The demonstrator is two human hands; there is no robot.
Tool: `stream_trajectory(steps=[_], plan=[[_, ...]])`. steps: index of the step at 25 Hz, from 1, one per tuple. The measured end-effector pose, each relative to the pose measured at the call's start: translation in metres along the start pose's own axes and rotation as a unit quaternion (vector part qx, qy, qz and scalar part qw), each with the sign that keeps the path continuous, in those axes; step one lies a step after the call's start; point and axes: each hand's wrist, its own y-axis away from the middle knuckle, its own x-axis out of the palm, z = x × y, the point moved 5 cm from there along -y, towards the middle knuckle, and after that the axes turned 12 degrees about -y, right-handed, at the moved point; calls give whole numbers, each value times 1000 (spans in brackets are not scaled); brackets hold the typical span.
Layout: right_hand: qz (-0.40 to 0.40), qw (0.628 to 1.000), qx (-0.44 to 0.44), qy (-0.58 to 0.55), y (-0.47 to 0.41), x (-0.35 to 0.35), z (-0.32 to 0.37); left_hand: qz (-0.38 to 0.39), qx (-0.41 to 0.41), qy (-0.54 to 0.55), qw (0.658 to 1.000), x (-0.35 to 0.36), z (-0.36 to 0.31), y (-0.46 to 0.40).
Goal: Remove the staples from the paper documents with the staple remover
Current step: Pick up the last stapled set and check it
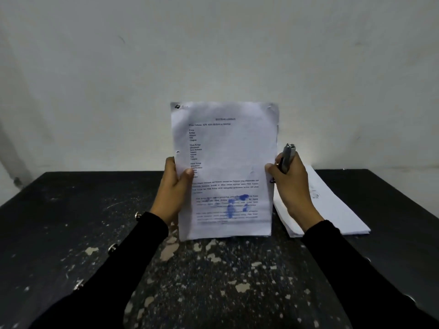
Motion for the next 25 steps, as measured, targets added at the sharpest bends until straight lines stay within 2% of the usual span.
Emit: stream_trajectory(steps=[4,9,18,25], plan=[[-14,998,-55,10,10,-3,25,-33,35,-13,999,-3,-15,0],[-12,999,-41,21,26,-6,17,-8,26,-2,1000,-2,-5,6],[-40,996,-78,-3,23,-5,29,-38,49,6,998,-1,-33,-4],[-29,997,-65,-15,29,-5,26,-39,57,-9,998,-1,-28,-3]])
